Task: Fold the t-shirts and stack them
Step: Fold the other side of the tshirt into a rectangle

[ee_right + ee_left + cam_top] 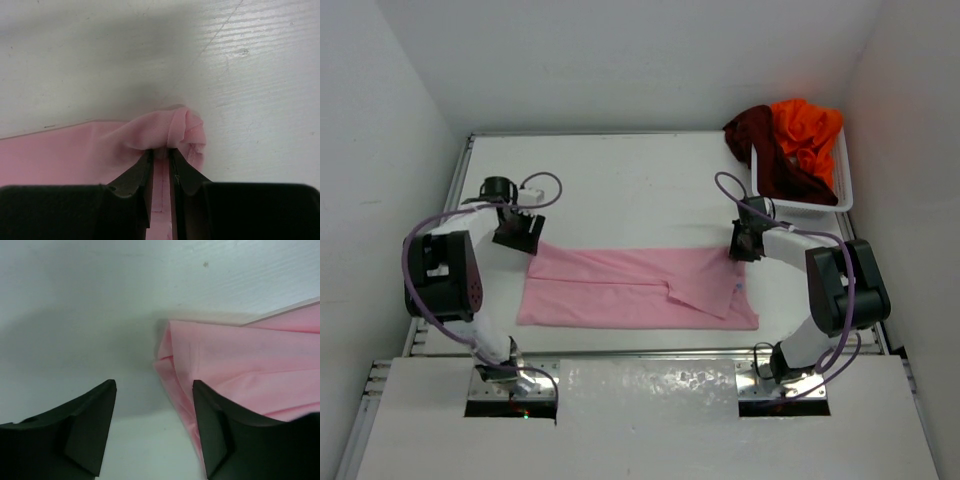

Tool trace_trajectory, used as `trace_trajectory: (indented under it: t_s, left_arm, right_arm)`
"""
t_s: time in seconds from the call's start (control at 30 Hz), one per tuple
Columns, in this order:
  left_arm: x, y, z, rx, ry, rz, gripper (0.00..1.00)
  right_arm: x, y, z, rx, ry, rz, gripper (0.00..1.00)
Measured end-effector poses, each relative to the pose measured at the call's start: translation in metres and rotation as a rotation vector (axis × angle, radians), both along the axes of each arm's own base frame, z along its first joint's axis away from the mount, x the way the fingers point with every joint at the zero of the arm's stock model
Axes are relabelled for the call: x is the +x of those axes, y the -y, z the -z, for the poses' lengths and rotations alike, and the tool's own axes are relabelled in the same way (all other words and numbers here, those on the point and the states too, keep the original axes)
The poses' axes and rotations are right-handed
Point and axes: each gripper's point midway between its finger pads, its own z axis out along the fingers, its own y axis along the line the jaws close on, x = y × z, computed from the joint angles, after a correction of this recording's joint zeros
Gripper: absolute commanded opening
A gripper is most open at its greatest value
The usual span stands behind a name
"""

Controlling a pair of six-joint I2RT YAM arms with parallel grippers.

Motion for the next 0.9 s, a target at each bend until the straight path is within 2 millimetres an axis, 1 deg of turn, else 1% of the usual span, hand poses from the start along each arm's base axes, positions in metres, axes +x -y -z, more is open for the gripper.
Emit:
trace_trajectory:
  t_s: [0.03,0.07,0.1,0.17,0.2,0.23,0.27,0.3,0.33,0.37,0.4,0.43,0.5,0.57,0.63,0.73,0.77,0.9]
  left_arm:
    - [0.000,-0.003,-0.008,-0.019,0.016,-0.013,0.67]
    - [0.003,-0.003,-0.018,-0.037,0.037,-0.021,0.68]
    - [0.007,0.000,-0.032,-0.061,0.070,-0.016,0.68]
    - [0.019,0.010,-0.062,-0.105,0.139,0.011,0.60]
    - [0.024,0.014,-0.076,-0.125,0.173,0.023,0.51]
    - [0.028,0.018,-0.087,-0.143,0.195,0.033,0.49]
    - [0.029,0.021,-0.094,-0.160,0.201,0.045,0.47]
    - [0.027,0.025,-0.096,-0.175,0.193,0.056,0.43]
    - [0.022,0.028,-0.092,-0.189,0.163,0.056,0.40]
    - [0.015,0.029,-0.082,-0.201,0.109,0.052,0.36]
    - [0.003,0.031,-0.071,-0.210,0.035,0.044,0.35]
    - [-0.001,0.031,-0.058,-0.215,-0.013,0.037,0.35]
    - [-0.018,0.031,-0.030,-0.221,-0.137,0.010,0.33]
    - [-0.035,0.031,-0.014,-0.221,-0.230,-0.015,0.34]
    - [-0.041,0.030,-0.010,-0.214,-0.269,-0.029,0.35]
    - [-0.042,0.029,-0.010,-0.207,-0.272,-0.042,0.37]
    - [-0.042,0.028,-0.010,-0.205,-0.273,-0.046,0.39]
    - [-0.041,0.025,-0.008,-0.185,-0.270,-0.059,0.41]
  right_arm:
    - [0.000,0.000,0.000,-0.001,0.001,-0.002,0.16]
    - [0.000,0.000,0.000,-0.001,0.000,-0.003,0.16]
    - [0.000,0.000,0.000,-0.001,0.001,-0.006,0.16]
    - [0.001,0.000,0.000,-0.001,0.001,-0.008,0.16]
    - [0.001,0.000,0.000,-0.001,0.002,-0.009,0.16]
    - [0.001,0.000,0.000,-0.002,0.001,-0.011,0.16]
    - [0.001,0.000,0.000,-0.002,0.001,-0.011,0.16]
    - [0.001,0.000,0.000,-0.002,0.001,-0.012,0.16]
    - [0.001,0.000,0.000,-0.003,0.002,-0.013,0.16]
    - [0.001,0.000,0.000,-0.003,0.002,-0.014,0.16]
    - [0.001,0.000,0.000,-0.004,0.002,-0.015,0.16]
    - [0.001,0.000,0.000,-0.005,0.002,-0.017,0.16]
    - [0.001,0.000,0.000,-0.007,0.002,-0.020,0.16]
    - [0.000,0.000,0.000,-0.008,0.001,-0.023,0.16]
    - [0.001,0.000,0.000,-0.008,0.002,-0.024,0.16]
    - [0.000,0.000,0.000,-0.008,0.001,-0.024,0.16]
    - [0.000,0.000,0.000,-0.008,0.001,-0.024,0.16]
    - [0.001,0.000,0.000,-0.008,0.002,-0.024,0.16]
